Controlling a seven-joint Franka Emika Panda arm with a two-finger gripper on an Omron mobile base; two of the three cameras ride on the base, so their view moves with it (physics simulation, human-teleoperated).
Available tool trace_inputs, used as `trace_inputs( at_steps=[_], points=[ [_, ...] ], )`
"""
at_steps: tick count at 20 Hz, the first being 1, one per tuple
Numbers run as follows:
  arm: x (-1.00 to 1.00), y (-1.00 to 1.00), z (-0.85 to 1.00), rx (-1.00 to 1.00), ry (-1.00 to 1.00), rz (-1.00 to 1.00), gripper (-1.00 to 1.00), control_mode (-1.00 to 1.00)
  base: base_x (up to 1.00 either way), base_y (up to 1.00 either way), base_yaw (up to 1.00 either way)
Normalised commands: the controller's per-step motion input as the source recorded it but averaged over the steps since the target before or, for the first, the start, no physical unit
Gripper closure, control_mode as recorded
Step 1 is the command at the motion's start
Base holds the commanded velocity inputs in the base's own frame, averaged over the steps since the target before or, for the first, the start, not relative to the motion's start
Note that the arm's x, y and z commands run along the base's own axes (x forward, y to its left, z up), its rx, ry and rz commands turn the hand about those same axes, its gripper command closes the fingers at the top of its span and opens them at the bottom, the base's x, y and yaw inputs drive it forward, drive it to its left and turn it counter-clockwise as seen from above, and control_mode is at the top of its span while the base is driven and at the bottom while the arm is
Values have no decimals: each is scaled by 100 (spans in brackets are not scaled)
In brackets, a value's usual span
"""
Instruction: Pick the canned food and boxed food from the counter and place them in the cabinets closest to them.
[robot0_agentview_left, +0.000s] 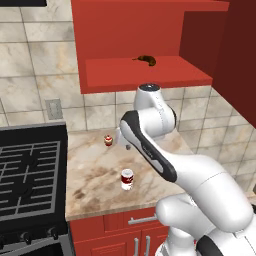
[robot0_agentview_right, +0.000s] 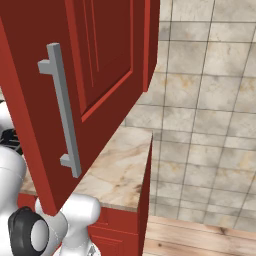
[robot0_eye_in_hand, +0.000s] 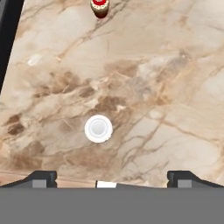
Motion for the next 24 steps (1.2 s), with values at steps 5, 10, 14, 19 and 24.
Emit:
trace_inputs(
  at_steps=[5, 10, 14, 19, 24],
  points=[
    [0, 6, -30, 0, 5, 1, -100, -100, 0, 0, 0],
    [2, 6, -28, 0, 4, 1, -100, -100, 0, 0, 0],
    [3, 5, -25, 0, 3, 1, -100, -100, 0, 0, 0],
    [14, 5, -21, -1, 3, 1, -100, -100, 0, 0, 0],
    [15, 5, -19, 0, 1, 0, -100, -100, 0, 0, 0]
  ],
)
